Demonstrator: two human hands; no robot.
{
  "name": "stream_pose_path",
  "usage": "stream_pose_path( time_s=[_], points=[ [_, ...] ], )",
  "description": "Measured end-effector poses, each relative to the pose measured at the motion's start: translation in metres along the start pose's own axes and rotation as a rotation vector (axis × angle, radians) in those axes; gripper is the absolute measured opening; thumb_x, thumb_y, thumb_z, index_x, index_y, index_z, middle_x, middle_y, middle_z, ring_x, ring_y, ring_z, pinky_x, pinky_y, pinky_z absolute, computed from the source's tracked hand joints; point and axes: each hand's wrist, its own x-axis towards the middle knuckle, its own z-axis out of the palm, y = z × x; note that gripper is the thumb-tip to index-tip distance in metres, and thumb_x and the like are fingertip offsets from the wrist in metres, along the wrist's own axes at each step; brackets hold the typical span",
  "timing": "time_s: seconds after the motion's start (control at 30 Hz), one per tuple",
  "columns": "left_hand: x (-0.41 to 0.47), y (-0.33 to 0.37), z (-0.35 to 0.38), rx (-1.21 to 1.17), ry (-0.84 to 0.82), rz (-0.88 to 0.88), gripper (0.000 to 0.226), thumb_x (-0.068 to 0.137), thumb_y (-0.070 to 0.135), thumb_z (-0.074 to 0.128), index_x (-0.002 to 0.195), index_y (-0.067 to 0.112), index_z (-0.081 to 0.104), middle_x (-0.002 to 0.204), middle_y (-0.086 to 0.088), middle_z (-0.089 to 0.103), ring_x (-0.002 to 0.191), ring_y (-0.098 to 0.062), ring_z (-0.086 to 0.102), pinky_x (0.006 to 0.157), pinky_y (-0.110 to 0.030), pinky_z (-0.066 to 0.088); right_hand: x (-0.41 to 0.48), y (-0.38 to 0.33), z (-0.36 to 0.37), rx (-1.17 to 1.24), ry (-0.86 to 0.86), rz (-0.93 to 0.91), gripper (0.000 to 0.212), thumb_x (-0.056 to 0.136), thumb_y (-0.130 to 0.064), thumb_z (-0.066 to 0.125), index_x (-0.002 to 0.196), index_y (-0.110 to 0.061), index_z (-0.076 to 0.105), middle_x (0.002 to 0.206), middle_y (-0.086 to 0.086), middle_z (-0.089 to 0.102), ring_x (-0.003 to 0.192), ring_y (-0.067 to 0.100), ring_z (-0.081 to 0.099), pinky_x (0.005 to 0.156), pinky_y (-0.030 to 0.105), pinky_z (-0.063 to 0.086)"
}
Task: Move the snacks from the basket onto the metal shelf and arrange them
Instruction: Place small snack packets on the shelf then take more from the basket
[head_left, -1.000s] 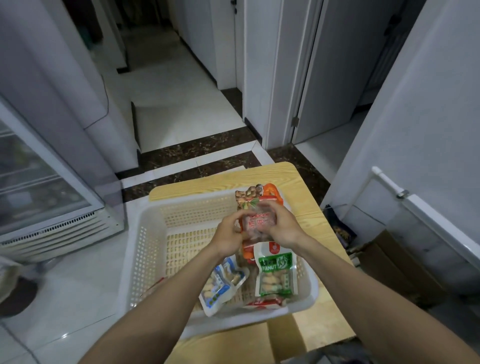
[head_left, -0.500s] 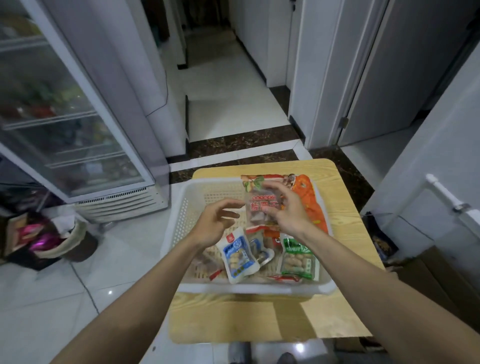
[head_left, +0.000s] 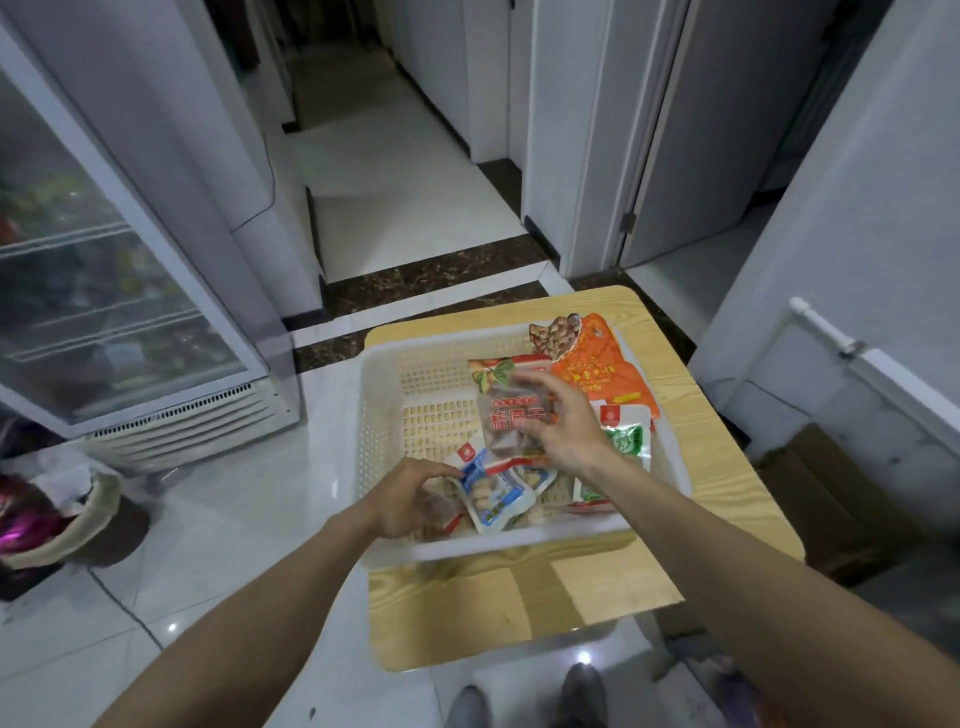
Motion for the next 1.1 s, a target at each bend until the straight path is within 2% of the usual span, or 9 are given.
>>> stream_pose_path(
  time_s=[0.2,0.37,0.47,0.57,0.7,0.8,0.9,1.0,1.1],
  points=[
    [0.009,-0.016,0.012,0.409,-0.087,0.01,0.05,0.075,0.036,0.069,0.123,0.04,0.06,0.125,0.012,0.064,0.114,-0.018,0.057,0.09,-0.038,0.047,-0.013,0.011,0.004,0.005,0.092,0.024,0.059,0.087,0.016,0.057,0.115,-0.036,0.06,0.141,-0.004,0.051,0.121,0.021,0.056,0.087,0.041,0.059],
    [0.015,-0.019,0.012,0.465,-0.043,-0.039,0.041,0.089,0.035,0.059,0.129,0.035,0.052,0.12,0.003,0.06,0.112,-0.022,0.055,0.086,-0.036,0.045,-0.024,0.004,0.002,-0.009,0.152,0.008,0.055,0.087,0.018,0.054,0.128,-0.018,0.057,0.137,-0.004,0.052,0.101,0.003,0.057,0.073,0.019,0.057],
    [0.015,-0.021,0.001,0.229,0.124,-0.073,0.035,0.091,0.024,0.059,0.126,0.027,0.05,0.116,0.002,0.061,0.099,-0.02,0.059,0.078,-0.033,0.046,-0.028,-0.004,-0.001,-0.01,0.202,0.01,0.054,0.088,0.017,0.054,0.129,-0.017,0.057,0.136,-0.003,0.052,0.095,0.003,0.058,0.068,0.019,0.057],
    [0.011,-0.013,-0.013,-0.404,0.232,-0.109,0.026,0.095,0.021,0.06,0.12,0.023,0.056,0.104,-0.001,0.066,0.087,-0.015,0.065,0.078,-0.035,0.049,-0.031,-0.009,-0.001,0.029,0.265,0.004,0.054,0.087,0.017,0.056,0.126,-0.02,0.059,0.133,-0.003,0.052,0.093,0.004,0.06,0.061,0.019,0.056],
    [0.003,0.009,-0.027,-0.691,0.278,-0.007,0.065,0.095,0.002,0.057,0.145,0.031,0.028,0.117,0.014,0.056,0.089,0.014,0.063,0.068,-0.019,0.056,-0.038,-0.009,-0.003,0.084,0.333,-0.012,0.056,0.085,0.016,0.059,0.12,-0.028,0.061,0.133,-0.002,0.053,0.111,0.02,0.06,0.074,0.037,0.061],
    [-0.003,0.029,-0.029,-0.748,0.268,0.064,0.071,0.094,0.009,0.06,0.149,0.038,0.025,0.137,0.022,0.041,0.107,0.008,0.053,0.076,-0.024,0.057,-0.053,-0.011,-0.007,0.128,0.402,-0.001,0.052,0.086,0.013,0.061,0.126,-0.019,0.061,0.126,-0.002,0.056,0.104,0.016,0.064,0.072,0.033,0.061],
    [-0.005,0.06,-0.024,-0.723,0.243,0.158,0.055,0.095,0.009,0.059,0.142,0.034,0.041,0.134,0.028,0.04,0.119,-0.001,0.048,0.081,-0.019,0.054,-0.076,-0.013,-0.017,0.135,0.441,-0.032,0.047,0.087,0.008,0.064,0.124,-0.021,0.061,0.124,0.001,0.058,0.105,0.016,0.064,0.069,0.026,0.059],
    [-0.006,0.096,-0.014,-0.641,0.211,0.27,0.032,0.095,0.01,0.059,0.122,0.027,0.06,0.126,0.019,0.055,0.121,-0.009,0.052,0.086,-0.014,0.047,-0.105,-0.012,-0.034,0.137,0.48,-0.052,0.042,0.088,0.002,0.066,0.122,-0.023,0.063,0.125,0.005,0.06,0.108,0.022,0.065,0.076,0.035,0.061],
    [-0.009,0.141,0.0,-0.693,0.206,0.306,0.031,0.093,0.006,0.061,0.113,0.029,0.063,0.124,0.015,0.058,0.118,-0.007,0.053,0.084,-0.012,0.047,-0.147,-0.014,-0.057,0.107,0.536,-0.074,0.039,0.089,-0.002,0.065,0.12,-0.025,0.064,0.124,0.006,0.063,0.107,0.023,0.067,0.082,0.044,0.06]
  ],
)
